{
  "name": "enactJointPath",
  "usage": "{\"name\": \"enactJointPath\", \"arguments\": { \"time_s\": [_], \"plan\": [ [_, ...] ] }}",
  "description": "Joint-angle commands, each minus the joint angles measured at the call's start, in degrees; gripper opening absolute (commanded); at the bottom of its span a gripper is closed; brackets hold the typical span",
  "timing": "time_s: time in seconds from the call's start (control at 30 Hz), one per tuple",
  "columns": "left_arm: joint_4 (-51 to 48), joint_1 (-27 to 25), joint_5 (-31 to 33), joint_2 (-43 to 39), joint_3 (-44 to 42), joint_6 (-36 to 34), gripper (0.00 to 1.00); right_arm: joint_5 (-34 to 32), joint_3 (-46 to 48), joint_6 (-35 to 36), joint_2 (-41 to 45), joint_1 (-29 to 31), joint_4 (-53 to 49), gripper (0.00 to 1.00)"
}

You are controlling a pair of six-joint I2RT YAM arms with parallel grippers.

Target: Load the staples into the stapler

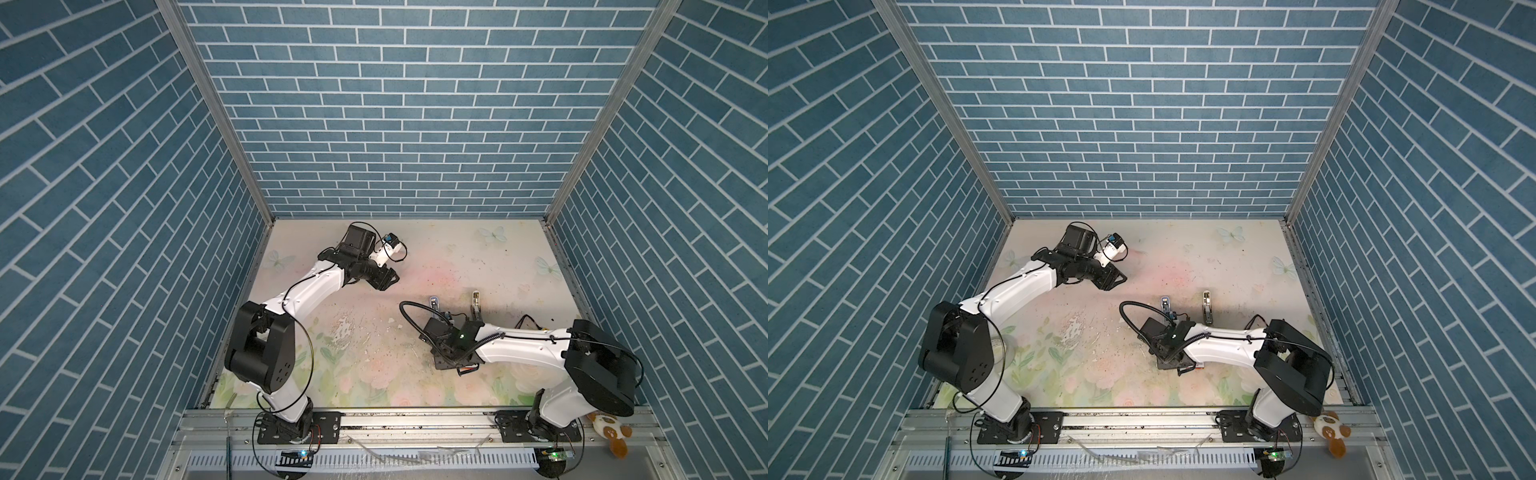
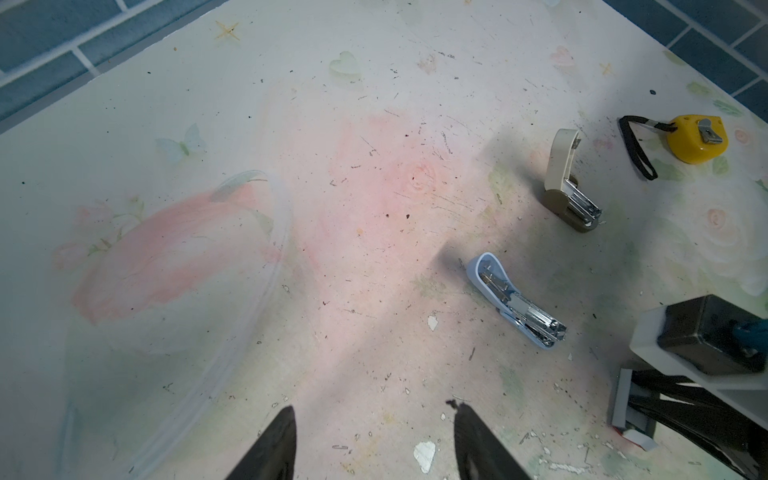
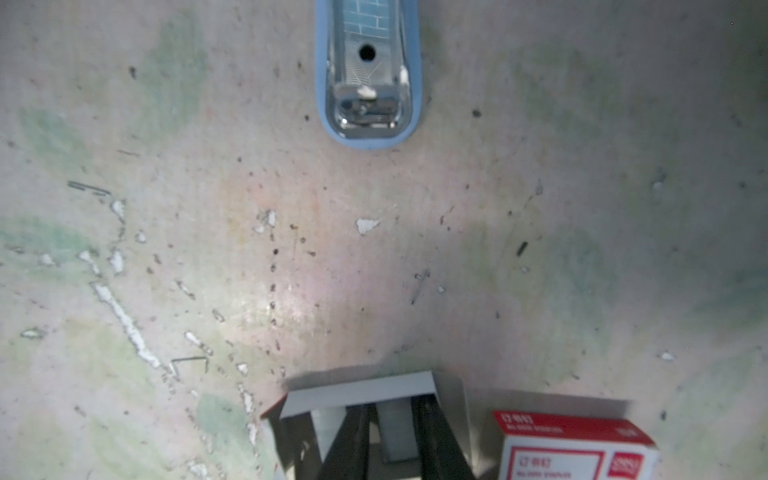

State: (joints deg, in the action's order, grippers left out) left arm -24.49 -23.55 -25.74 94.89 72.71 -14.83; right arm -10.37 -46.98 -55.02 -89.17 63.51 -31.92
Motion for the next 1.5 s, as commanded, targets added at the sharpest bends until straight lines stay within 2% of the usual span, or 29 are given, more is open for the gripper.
{"name": "enactJointPath", "arguments": {
  "time_s": [0.0,0.47,0.77,1.47],
  "plan": [
    [0.50,-0.30,-0.08,-0.76,-0.64,-0.52,0.62,-2.02,0.46,0.63,-0.90,0.37,-0.27,0.23],
    [0.76,-0.38,-0.33,-0.74,-0.90,-0.56,0.62,-1.41,1.63,0.21,-2.37,0.37,1.02,0.20],
    [0.68,-0.44,-0.21,-1.01,-0.80,-1.20,0.62,-1.73,2.12,0.00,-2.00,0.31,0.83,0.11],
    [-0.91,-0.28,-2.24,-1.38,0.47,-2.01,0.62,-3.85,-0.37,1.22,6.16,0.33,-1.83,0.09]
  ]
}}
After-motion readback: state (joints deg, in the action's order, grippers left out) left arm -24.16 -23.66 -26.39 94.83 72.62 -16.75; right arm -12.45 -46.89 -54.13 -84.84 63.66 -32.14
